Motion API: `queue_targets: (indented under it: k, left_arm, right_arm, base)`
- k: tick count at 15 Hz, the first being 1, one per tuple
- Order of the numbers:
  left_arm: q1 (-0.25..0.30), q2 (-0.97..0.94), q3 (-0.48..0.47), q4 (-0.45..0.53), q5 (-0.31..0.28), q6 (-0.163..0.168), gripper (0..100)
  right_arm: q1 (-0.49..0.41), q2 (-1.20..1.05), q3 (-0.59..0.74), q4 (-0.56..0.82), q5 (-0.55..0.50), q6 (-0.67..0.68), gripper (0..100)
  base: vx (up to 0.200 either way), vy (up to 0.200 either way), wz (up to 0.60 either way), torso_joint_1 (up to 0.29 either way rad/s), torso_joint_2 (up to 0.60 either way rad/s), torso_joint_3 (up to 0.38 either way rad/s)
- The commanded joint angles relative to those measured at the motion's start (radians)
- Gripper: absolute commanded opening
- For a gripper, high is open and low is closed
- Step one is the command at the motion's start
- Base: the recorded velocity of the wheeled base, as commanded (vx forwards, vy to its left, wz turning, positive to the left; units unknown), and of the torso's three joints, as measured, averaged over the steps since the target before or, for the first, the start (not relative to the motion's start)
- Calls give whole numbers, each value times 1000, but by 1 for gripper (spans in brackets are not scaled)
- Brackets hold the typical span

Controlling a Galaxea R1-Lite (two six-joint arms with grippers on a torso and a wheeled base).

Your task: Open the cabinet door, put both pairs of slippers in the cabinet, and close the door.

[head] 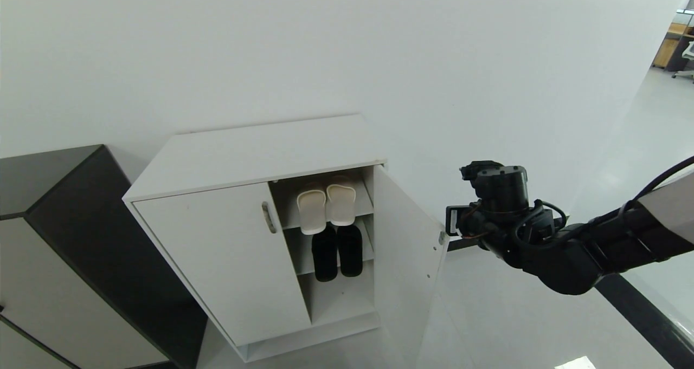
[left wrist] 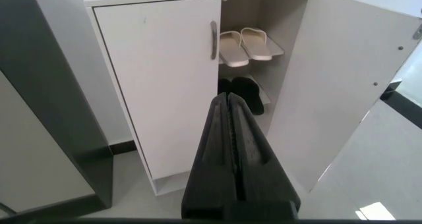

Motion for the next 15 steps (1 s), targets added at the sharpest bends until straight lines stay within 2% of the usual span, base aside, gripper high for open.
queue_targets:
  k: [1,4,9,15]
  left_arm:
    - [1,0,0,0,0,0,0]
    - [1,0,0,0,0,-2,0]
    - [1,0,0,0,0,-2,0]
    - [1,0,0,0,0,-2,0]
  right_arm:
    - [16,28,3,-1,0,0,0]
    - [68,20,18,-1,-1,19,0]
    - [203,-52,78,-1,-4,22,0]
    - [236,-101,142,2,16,14,0]
  base:
    - [0,0,0,0,0,0]
    - [0,0,0,0,0,0]
    - [0,0,0,0,0,0]
    - [0,0,0,0,0,0]
